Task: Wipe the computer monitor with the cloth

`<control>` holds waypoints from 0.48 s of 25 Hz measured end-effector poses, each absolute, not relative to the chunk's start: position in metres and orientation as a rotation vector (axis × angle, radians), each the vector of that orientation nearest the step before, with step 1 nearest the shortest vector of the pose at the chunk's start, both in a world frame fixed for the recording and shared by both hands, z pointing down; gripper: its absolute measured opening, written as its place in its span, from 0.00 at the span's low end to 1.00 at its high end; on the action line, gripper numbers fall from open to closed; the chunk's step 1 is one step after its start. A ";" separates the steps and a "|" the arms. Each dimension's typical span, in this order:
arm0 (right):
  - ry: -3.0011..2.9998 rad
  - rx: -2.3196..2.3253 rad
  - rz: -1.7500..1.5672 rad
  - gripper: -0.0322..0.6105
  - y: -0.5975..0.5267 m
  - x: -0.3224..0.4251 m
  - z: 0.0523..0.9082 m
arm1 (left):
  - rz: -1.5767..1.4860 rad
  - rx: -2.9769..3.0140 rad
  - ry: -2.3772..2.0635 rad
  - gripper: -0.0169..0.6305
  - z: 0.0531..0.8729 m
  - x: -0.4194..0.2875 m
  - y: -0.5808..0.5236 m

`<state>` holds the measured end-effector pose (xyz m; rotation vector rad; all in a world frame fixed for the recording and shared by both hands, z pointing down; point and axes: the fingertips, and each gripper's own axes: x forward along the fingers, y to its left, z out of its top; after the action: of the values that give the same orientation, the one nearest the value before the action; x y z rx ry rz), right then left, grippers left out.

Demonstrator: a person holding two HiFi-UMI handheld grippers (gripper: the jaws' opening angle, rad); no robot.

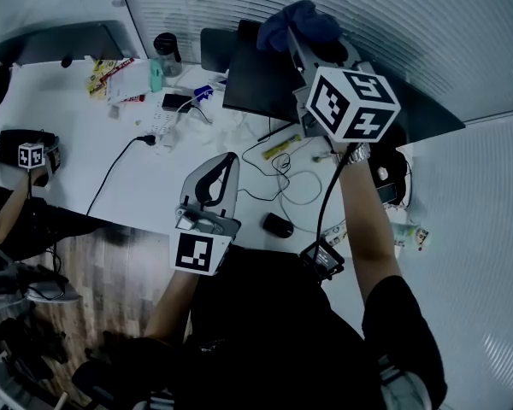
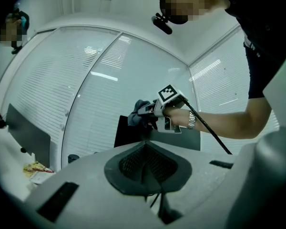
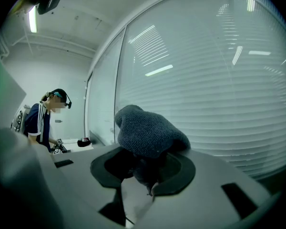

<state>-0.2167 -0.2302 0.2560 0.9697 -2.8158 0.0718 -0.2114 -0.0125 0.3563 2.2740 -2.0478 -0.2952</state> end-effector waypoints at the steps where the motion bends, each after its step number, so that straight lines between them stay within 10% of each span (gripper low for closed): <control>1: -2.815 0.973 0.073 0.25 -0.231 -0.214 0.256 | -0.291 2.269 -2.048 0.04 0.357 -0.211 -0.011; 12: -2.828 0.972 0.101 0.25 -0.243 -0.179 0.257 | -0.263 2.269 -2.071 0.04 0.351 -0.176 -0.018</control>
<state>-0.1788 -0.2427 0.2573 0.9721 -2.8275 0.1010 -0.1763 -0.0178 0.3507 2.2686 -2.0715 -0.2628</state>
